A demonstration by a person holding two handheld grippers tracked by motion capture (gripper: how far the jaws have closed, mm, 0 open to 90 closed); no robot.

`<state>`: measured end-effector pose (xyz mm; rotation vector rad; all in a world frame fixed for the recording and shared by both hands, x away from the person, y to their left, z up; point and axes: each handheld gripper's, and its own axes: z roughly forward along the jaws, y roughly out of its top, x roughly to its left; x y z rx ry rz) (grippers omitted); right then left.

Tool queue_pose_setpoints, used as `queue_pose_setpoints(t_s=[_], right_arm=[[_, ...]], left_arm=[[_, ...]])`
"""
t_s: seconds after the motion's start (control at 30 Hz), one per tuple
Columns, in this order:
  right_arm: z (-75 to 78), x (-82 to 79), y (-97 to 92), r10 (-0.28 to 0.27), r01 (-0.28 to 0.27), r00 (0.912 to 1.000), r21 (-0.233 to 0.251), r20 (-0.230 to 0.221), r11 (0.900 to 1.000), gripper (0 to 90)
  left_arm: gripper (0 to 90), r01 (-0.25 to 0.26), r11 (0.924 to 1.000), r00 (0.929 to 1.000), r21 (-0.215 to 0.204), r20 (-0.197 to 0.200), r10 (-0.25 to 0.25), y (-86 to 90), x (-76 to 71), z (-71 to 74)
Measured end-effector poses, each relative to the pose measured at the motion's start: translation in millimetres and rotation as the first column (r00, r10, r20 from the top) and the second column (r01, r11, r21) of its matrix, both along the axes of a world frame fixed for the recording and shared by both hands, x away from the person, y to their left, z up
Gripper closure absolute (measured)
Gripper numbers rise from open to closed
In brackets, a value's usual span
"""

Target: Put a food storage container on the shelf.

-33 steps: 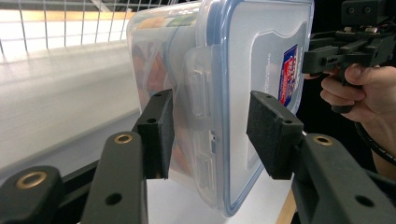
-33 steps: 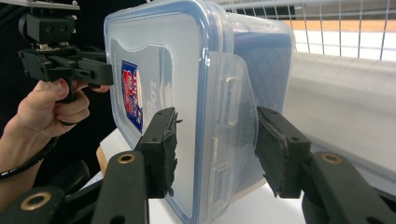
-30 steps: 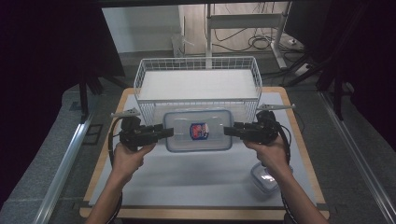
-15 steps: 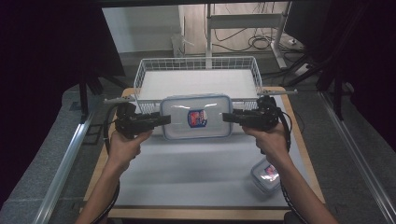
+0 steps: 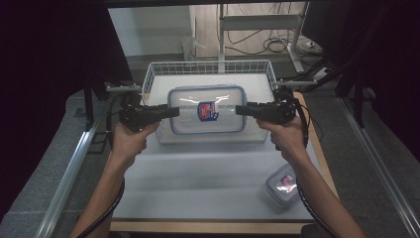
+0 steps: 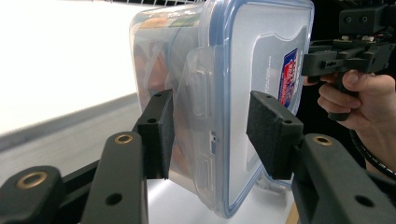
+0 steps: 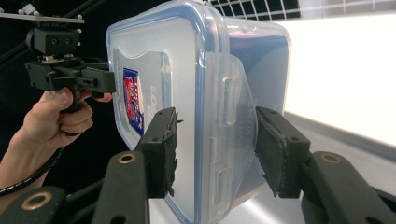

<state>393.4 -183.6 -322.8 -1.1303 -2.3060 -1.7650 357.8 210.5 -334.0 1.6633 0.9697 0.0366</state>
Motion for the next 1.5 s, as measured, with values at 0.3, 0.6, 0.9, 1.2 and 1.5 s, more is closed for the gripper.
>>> queue_pose_setpoints(t_s=[0.3,0.6,0.9,1.2,1.5], right_arm=[[12.5,19.5,1.6,-0.024,0.024,0.9997,0.03,-0.004,0.9992,50.8],[18.2,37.8,7.9,-0.038,0.039,0.9991,0.035,-0.02,0.9986,50.8],[26.7,58.4,9.6,-0.072,0.074,0.9962,0.024,-0.048,0.997,50.3],[21.7,74.5,6.7,-0.094,0.097,0.992,0.035,-0.085,0.9947,50.2],[17.1,84.6,0.6,-0.092,0.099,0.9877,0.046,-0.126,0.9941,49.7]], left_arm=[[52.4,-0.012,0.9999,0.9999,-0.004,-0.006,0.012,1.6,22.3,15.1],[52.2,-0.023,0.9995,0.9996,-0.024,-0.019,0.022,8.0,44.3,21.8],[52.1,-0.038,0.9975,0.9979,-0.06,-0.054,0.035,6.7,65.4,19.4],[52.0,-0.048,0.9968,0.9959,-0.064,-0.08,0.043,3.7,83.7,17.6],[51.3,-0.062,0.9971,0.995,-0.045,-0.081,0.058,-3.1,89.6,19.0]])
